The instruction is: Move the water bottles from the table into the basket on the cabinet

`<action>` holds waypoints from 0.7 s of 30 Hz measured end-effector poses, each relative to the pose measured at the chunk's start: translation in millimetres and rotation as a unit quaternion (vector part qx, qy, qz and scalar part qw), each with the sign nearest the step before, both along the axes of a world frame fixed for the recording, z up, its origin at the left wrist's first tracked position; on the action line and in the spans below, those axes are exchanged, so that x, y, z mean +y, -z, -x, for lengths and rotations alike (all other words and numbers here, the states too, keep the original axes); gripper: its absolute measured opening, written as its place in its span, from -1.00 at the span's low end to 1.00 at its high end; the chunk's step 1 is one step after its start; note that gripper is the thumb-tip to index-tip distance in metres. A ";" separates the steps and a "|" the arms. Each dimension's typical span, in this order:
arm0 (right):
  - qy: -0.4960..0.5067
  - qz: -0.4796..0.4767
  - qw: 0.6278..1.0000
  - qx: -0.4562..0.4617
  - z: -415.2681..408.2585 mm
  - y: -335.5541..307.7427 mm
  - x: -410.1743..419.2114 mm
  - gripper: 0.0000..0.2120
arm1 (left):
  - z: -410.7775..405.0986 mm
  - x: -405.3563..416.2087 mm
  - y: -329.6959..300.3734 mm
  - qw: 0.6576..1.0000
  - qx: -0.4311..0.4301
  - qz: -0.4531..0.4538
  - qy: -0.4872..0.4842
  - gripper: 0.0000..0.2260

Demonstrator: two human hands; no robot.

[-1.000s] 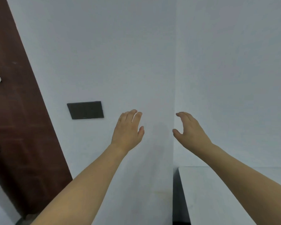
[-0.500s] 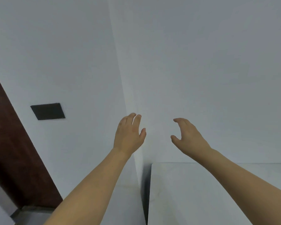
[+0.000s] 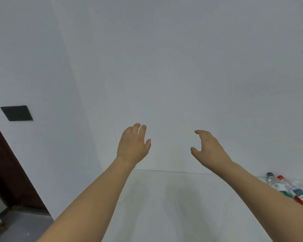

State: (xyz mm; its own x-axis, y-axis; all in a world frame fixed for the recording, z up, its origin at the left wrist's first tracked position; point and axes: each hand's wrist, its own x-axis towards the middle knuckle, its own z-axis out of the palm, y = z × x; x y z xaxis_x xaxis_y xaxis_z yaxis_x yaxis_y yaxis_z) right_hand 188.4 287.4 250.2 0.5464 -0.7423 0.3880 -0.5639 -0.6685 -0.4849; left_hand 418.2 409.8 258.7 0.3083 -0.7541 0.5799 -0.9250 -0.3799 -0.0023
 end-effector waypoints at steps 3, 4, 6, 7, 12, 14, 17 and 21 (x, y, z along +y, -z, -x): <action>0.009 -0.001 1.000 -0.014 30.9 0.3 -20.7 -0.41 | 32.6 -29.3 -0.8 0.999 -0.029 -0.024 0.010 -0.54; 0.005 0.000 1.000 -0.012 41.9 2.4 -26.9 -0.41 | 45.0 -38.5 1.5 0.999 -0.030 -0.029 0.010 -0.53; -0.003 0.003 1.000 -0.004 69.3 6.3 -41.7 -0.41 | 74.5 -55.3 7.3 1.000 -0.009 -0.026 0.007 -0.53; -0.005 0.002 1.000 0.000 85.6 7.5 -49.7 -0.41 | 90.6 -62.9 10.6 1.000 0.001 -0.029 0.006 -0.52; 0.002 -0.014 1.000 0.003 178.3 14.1 -102.1 -0.41 | 173.2 -101.7 15.7 0.999 0.008 -0.031 -0.007 -0.52; -0.006 -0.023 1.000 0.005 210.1 20.4 -121.4 -0.41 | 205.3 -113.7 18.8 0.999 0.003 -0.033 -0.007 -0.52; -0.011 -0.056 0.998 0.020 247.3 31.8 -144.1 -0.40 | 248.5 -129.6 33.1 0.996 -0.024 -0.086 0.008 -0.52; -0.006 -0.099 0.994 0.042 282.5 44.4 -172.7 -0.39 | 288.4 -162.1 50.7 0.994 -0.002 -0.107 0.005 -0.51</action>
